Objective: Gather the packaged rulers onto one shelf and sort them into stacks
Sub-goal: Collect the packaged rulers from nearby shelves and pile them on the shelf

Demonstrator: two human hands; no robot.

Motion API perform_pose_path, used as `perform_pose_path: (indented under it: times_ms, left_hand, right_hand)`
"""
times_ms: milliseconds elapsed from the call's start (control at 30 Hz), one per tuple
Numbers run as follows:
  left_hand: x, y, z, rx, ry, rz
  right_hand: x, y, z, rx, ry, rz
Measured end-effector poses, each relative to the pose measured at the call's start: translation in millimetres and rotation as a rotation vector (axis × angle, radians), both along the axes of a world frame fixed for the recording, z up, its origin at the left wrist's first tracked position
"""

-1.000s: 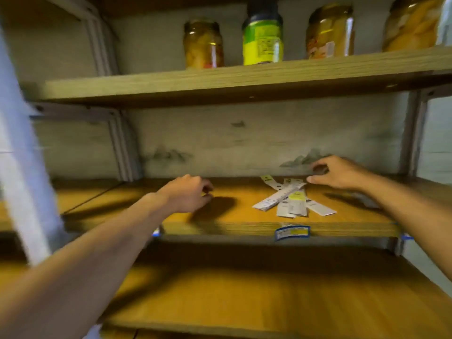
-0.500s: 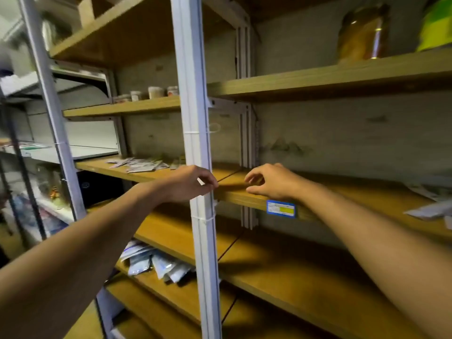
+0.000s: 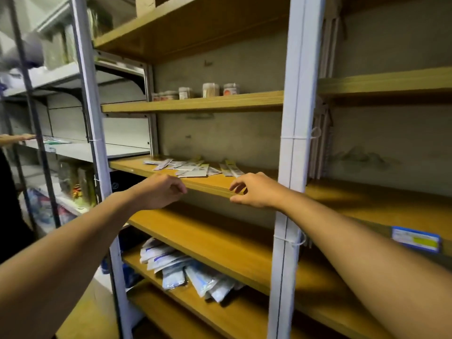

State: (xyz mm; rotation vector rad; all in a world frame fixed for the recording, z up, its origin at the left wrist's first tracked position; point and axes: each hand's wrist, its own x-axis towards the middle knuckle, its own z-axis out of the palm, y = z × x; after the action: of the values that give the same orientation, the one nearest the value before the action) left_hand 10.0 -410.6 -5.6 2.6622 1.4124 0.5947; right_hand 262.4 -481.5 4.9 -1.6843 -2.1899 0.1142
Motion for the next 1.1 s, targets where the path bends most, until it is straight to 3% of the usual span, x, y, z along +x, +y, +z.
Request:
perform_pose_path:
  times_ms: [333, 567, 1100]
  left_hand:
    - [-47, 125, -22, 0.077, -0.019, 0.103]
    - [-35, 212, 1, 0.131, 0.018, 0.163]
    - [4, 398, -6, 0.049, 0.050, 0.264]
  right_hand:
    - [-40, 142, -13, 0.107, 0.055, -0.180]
    - [-40, 243, -2, 0.097, 0.168, -0.286]
    - [-65, 347, -4, -0.140, 0.073, -0.511]
